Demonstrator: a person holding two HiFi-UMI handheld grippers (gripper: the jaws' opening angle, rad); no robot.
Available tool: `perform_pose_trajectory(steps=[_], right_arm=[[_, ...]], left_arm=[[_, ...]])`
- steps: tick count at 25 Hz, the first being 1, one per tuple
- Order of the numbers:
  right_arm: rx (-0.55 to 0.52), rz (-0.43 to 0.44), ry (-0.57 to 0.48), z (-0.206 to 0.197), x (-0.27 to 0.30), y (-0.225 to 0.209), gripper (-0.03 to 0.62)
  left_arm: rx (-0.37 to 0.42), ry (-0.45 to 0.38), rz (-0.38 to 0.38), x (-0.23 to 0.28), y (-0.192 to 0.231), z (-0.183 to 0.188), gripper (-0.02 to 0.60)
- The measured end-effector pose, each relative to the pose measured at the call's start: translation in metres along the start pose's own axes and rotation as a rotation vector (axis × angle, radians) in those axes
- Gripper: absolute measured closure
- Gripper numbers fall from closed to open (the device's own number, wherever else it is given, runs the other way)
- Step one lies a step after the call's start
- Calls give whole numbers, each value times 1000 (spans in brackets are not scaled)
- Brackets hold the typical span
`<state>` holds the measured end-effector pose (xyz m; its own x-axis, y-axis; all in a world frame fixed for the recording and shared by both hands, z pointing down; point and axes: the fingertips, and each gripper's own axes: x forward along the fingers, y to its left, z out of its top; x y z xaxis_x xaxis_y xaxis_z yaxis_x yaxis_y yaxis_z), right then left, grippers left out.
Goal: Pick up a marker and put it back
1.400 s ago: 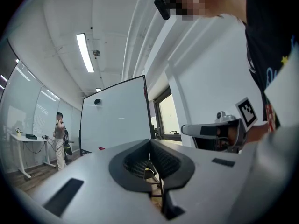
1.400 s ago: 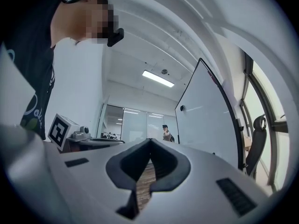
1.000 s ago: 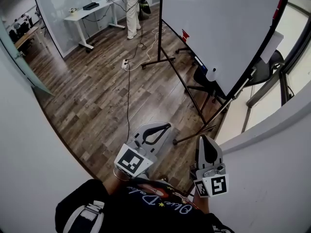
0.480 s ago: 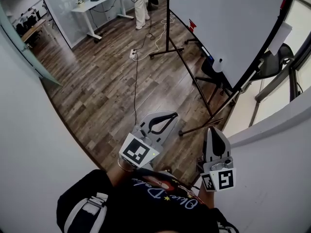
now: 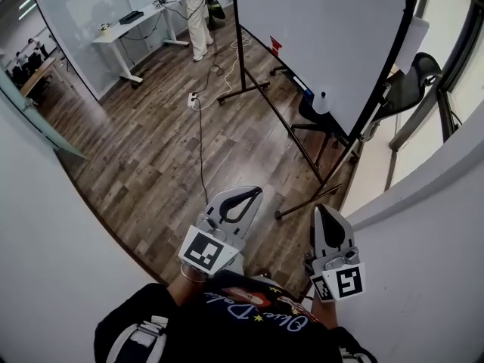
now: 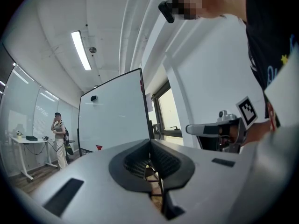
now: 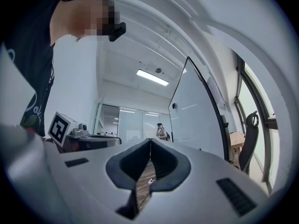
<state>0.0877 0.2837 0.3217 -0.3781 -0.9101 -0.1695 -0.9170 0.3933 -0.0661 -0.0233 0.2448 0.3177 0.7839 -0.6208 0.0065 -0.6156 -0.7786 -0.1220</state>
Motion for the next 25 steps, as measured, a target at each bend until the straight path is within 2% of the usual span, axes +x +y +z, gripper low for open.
perform_pose_trajectory(steps=[8, 15, 21, 25], right_arm=[[-41, -61, 35, -5, 23, -21, 592], [-56, -97, 48, -7, 77, -24, 592], [-58, -92, 67, -19, 134, -16, 592], [-69, -88, 78, -26, 170, -12, 592]], left_arm=[[15, -37, -63, 35, 22, -1, 577], [29, -53, -123, 58, 69, 0, 577], [8, -84, -109, 63, 126, -3, 577], [5, -66, -77, 60, 165, -14, 577]])
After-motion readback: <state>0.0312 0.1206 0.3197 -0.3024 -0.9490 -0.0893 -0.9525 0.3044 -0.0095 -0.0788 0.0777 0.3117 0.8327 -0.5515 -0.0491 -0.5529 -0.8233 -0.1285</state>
